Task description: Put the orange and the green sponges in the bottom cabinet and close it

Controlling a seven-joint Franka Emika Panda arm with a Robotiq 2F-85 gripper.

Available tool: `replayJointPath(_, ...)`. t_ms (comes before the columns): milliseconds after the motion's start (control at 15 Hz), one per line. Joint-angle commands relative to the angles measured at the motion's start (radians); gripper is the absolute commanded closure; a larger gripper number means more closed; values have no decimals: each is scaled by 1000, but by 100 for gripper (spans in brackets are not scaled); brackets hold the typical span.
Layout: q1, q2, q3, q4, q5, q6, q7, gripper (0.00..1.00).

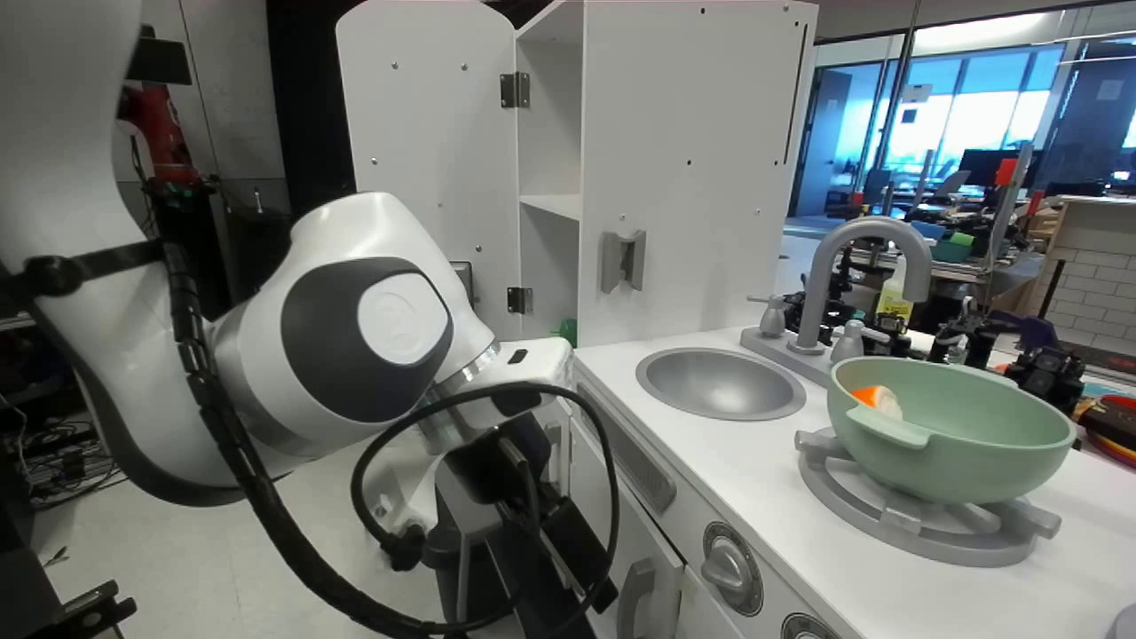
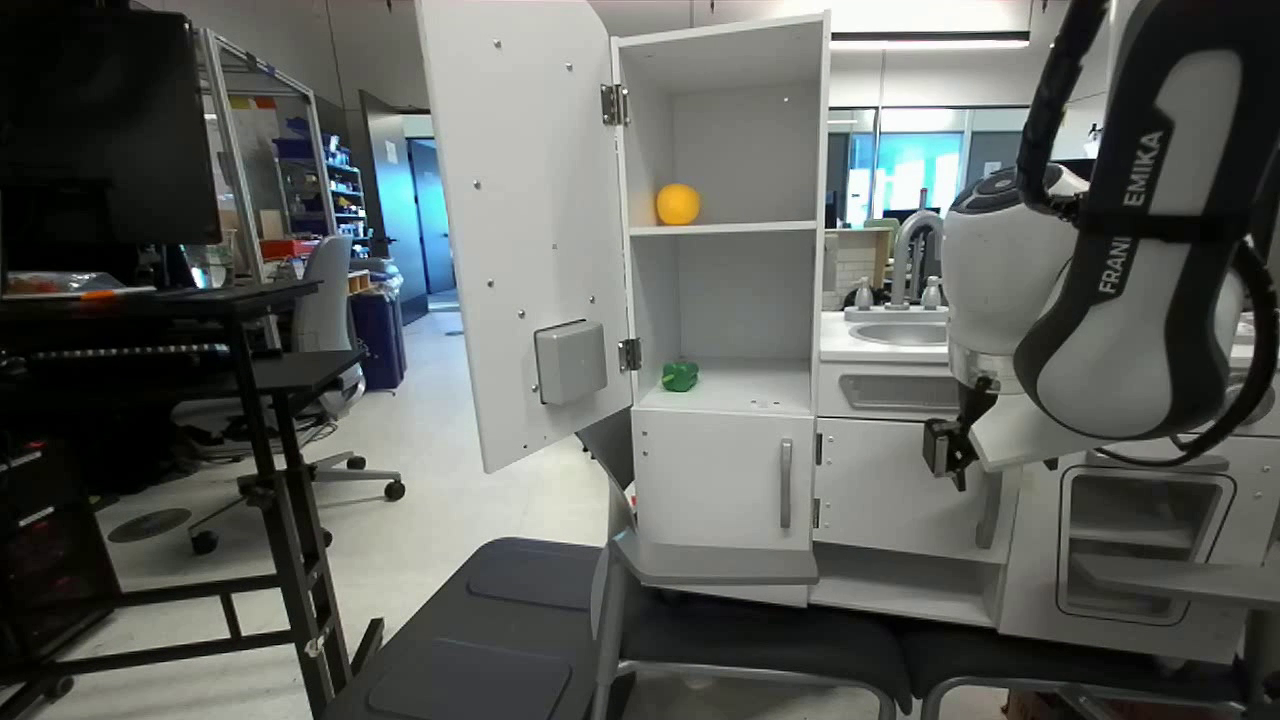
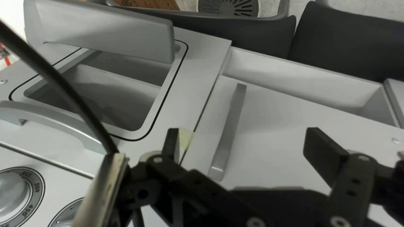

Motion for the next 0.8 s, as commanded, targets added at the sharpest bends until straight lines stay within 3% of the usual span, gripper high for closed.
replayJointPath(0,21,-205,-26,-150,18,13,-208,0)
replayJointPath(467,-82,-577,43,-311,-39,-50,-652,0)
replayJointPath(733,-47,-797,43,-370,15,-236,-903,0)
